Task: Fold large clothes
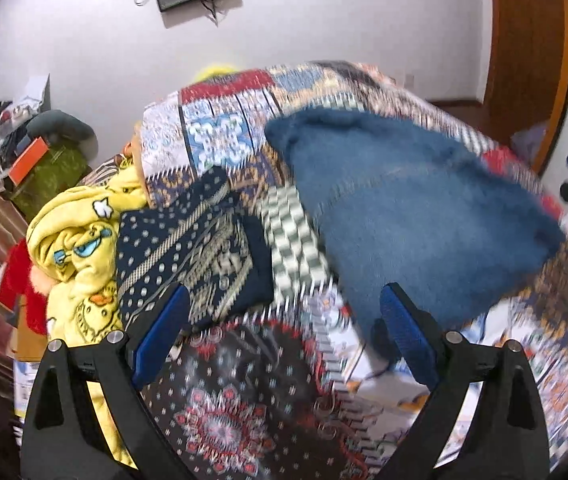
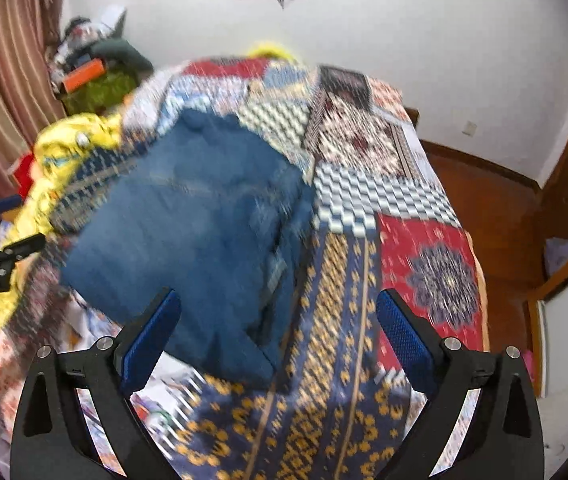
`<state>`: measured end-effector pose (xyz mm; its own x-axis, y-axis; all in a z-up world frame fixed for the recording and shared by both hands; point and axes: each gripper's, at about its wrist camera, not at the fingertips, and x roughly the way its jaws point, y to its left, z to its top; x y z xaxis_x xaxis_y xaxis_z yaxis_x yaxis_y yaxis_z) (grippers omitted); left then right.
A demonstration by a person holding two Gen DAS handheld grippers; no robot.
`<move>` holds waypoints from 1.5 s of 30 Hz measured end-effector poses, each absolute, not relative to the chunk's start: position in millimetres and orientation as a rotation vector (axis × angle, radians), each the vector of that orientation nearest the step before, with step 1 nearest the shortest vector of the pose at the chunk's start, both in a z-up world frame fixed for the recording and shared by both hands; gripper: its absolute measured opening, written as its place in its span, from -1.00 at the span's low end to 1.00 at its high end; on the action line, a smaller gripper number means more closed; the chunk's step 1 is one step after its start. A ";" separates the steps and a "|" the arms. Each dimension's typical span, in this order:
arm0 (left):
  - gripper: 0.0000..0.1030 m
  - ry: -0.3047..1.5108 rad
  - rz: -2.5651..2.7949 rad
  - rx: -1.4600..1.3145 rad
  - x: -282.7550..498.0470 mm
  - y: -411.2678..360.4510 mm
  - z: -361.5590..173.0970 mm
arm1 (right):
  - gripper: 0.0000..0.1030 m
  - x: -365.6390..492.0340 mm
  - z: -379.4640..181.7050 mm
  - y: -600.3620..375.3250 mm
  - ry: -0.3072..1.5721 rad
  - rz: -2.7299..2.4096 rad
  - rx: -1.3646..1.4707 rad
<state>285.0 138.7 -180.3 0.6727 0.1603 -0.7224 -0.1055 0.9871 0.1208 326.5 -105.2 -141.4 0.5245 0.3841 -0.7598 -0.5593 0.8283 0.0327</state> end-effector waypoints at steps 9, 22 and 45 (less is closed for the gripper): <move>0.88 0.931 -0.105 -0.330 358.0 173.6 -194.3 | 0.89 378.7 -159.3 -93.5 0.977 0.659 -0.014; 0.88 1.106 -0.296 -0.751 442.3 193.9 -289.9 | 0.89 448.1 -252.8 -87.0 1.274 0.758 0.221; -0.09 0.925 -0.333 -0.552 413.9 171.8 -204.0 | -0.32 427.5 -189.9 -48.0 1.194 0.810 0.149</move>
